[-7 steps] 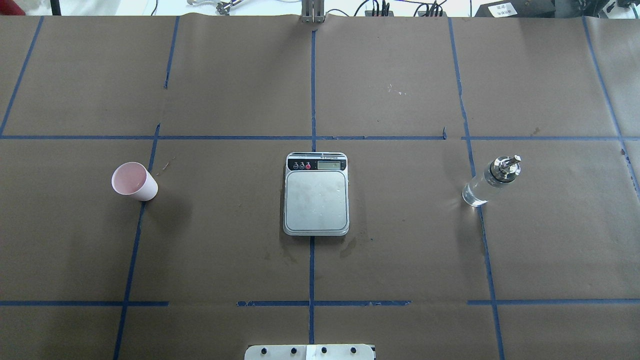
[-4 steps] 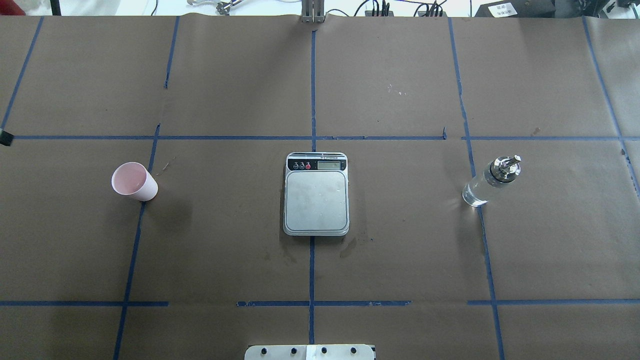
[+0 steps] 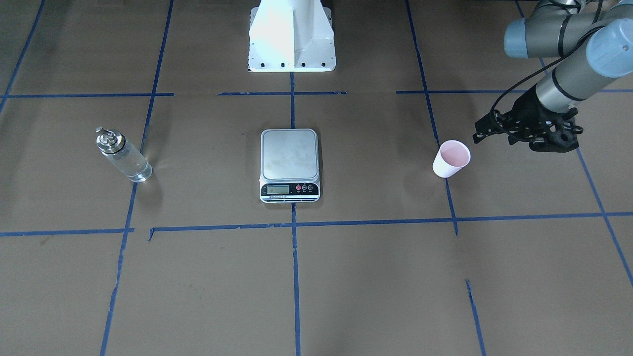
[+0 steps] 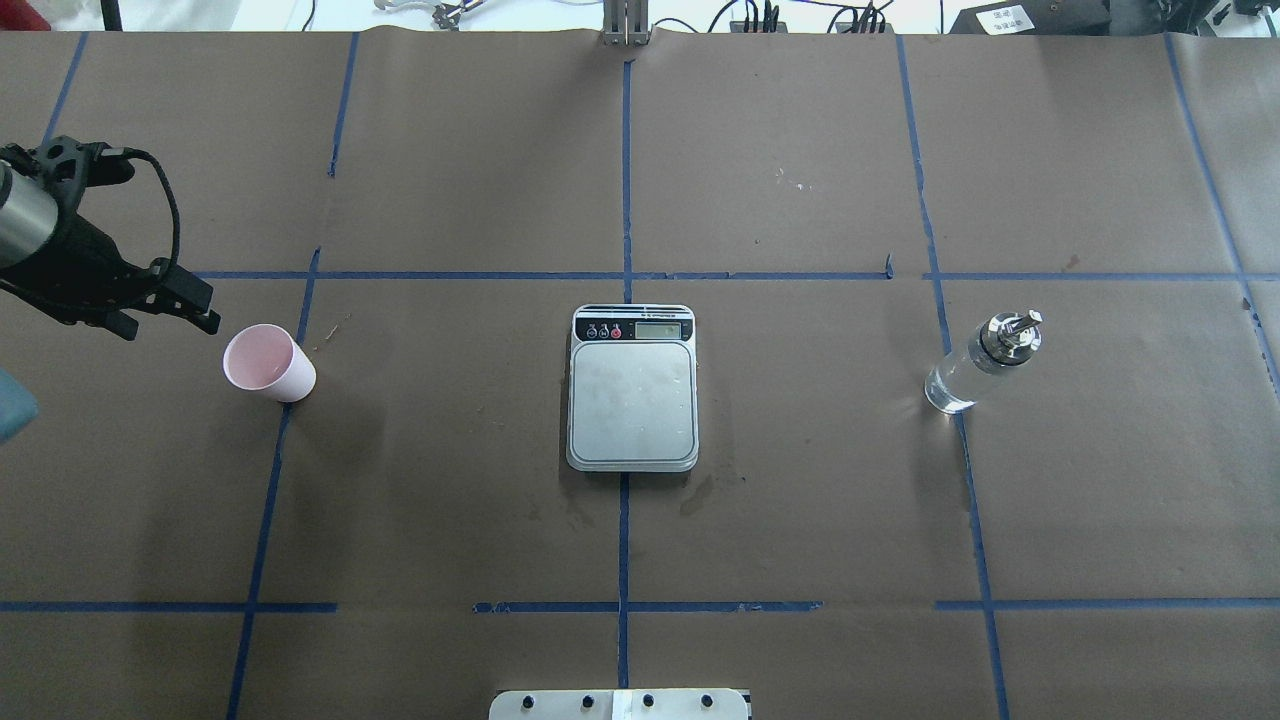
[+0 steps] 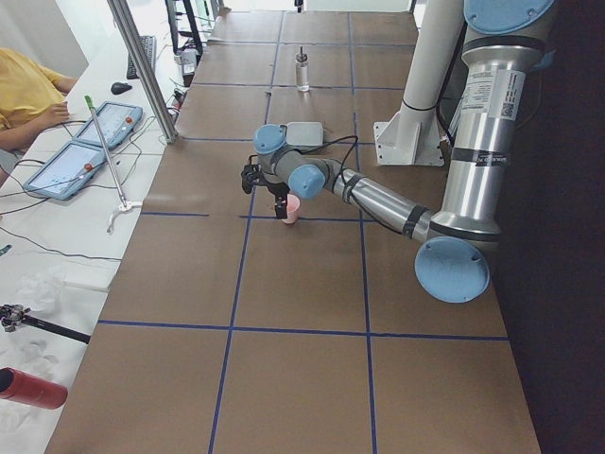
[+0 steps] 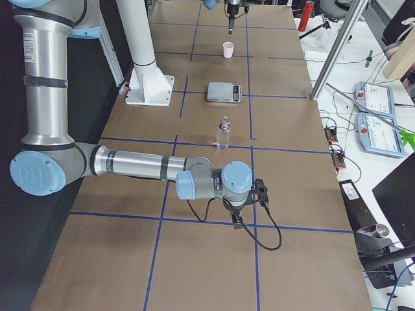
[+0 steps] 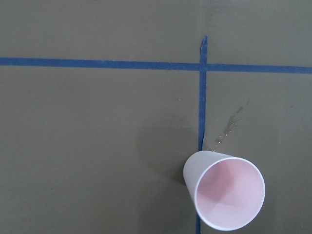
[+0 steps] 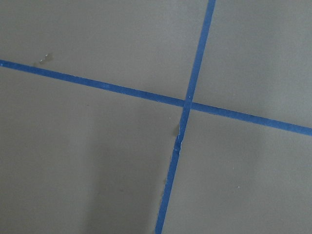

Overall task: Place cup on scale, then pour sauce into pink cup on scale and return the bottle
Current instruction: 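Reach the left gripper down to the pink paper cup and grasp it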

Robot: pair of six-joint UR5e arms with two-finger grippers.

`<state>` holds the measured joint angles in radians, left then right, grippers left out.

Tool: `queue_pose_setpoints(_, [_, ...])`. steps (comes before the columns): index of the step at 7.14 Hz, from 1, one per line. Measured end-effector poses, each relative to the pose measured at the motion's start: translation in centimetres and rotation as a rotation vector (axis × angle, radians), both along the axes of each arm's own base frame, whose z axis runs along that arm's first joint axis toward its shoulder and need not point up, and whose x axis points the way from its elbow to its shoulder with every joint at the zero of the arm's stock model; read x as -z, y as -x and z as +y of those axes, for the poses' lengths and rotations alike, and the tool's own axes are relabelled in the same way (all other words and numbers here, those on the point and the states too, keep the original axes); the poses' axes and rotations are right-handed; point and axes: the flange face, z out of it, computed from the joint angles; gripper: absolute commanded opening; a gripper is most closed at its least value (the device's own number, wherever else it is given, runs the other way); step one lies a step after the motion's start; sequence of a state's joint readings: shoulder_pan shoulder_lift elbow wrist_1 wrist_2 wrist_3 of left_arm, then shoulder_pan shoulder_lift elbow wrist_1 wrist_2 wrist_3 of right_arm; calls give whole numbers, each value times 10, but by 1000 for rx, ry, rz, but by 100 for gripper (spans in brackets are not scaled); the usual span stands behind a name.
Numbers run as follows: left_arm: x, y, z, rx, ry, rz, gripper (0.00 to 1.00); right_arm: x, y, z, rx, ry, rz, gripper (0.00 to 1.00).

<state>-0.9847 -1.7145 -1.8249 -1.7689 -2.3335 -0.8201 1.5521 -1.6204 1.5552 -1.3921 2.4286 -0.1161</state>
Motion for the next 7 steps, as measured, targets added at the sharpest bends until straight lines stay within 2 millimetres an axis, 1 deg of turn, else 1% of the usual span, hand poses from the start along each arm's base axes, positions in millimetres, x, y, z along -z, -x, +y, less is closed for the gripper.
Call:
queue_pose_setpoints(1, [-3,-14,-8,-3,1,-14,100,1,3,-1,-5,8,-2,100])
queue_pose_setpoints(3, [-8,-36,-11,-22,5,-31,99,2,6,-2,-4,11,-3,100])
queue_pose_setpoints(6, [-17,-47,-9,-37,21,-43,93,2,7,-2,-4,14,-3,100])
queue_pose_setpoints(7, [-19,-50,-8,-42,25,-46,80,2,7,-2,-5,15,-3,100])
